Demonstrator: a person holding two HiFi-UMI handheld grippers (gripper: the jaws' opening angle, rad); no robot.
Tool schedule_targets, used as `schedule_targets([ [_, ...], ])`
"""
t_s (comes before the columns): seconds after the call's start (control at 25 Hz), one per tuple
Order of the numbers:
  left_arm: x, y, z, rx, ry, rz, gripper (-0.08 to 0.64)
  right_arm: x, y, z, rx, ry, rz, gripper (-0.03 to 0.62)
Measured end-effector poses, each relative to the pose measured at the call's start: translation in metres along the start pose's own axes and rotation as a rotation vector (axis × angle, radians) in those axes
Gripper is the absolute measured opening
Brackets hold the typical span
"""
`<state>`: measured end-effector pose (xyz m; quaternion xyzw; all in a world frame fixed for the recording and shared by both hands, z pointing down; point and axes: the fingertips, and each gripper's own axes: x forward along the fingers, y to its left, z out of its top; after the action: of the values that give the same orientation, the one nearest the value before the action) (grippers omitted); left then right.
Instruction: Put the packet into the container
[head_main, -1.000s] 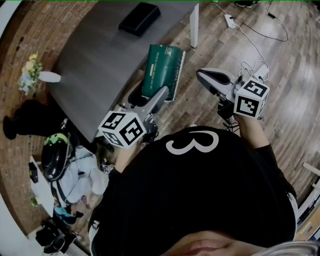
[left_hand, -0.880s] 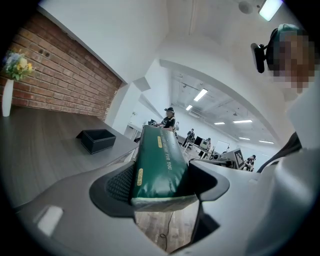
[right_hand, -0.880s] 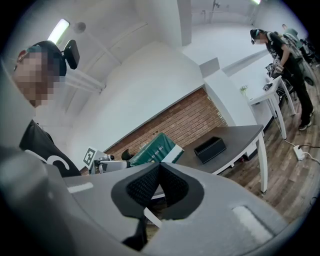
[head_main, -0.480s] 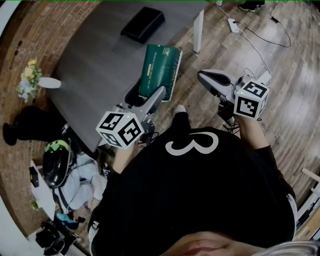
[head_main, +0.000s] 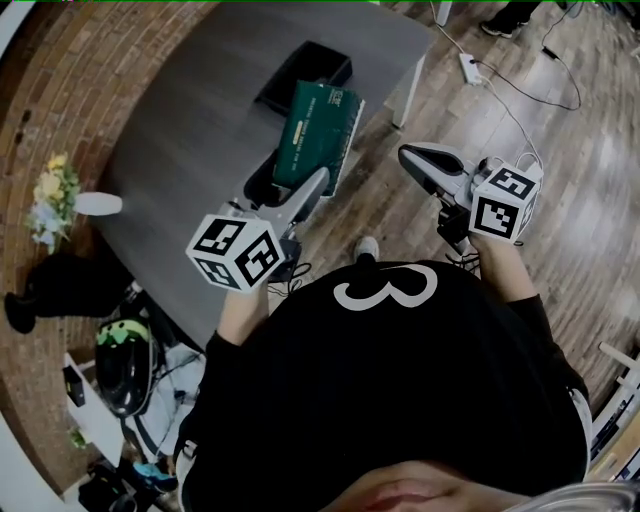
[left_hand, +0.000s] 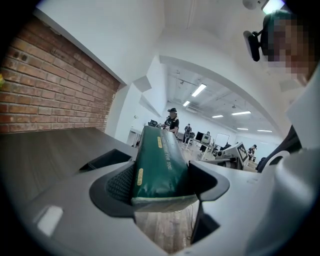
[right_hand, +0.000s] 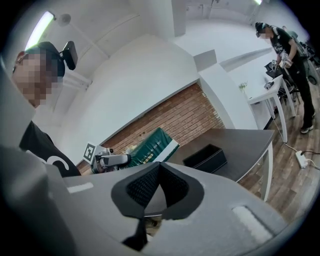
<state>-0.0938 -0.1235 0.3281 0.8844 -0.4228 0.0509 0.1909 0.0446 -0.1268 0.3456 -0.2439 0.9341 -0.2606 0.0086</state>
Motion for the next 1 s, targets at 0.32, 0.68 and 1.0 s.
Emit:
schedule_targets([
  [0.32,0.014,0.056,0.024,0.068,0.032,-0.019,0.357,0.038,-0.015,0.014,-0.007,0.018,-0.037,0.002],
  [0.68,0.036,0.088,0.031,0.146,0.073,-0.025,0.357,0.049,-0.033,0.022,-0.002,0.028,-0.031,0.002],
  [1.0,0.067,0.116,0.028,0.156,0.123,-0.037,0.357,0.062,-0.067,0.035,0.029,0.055,-0.022,0.002],
])
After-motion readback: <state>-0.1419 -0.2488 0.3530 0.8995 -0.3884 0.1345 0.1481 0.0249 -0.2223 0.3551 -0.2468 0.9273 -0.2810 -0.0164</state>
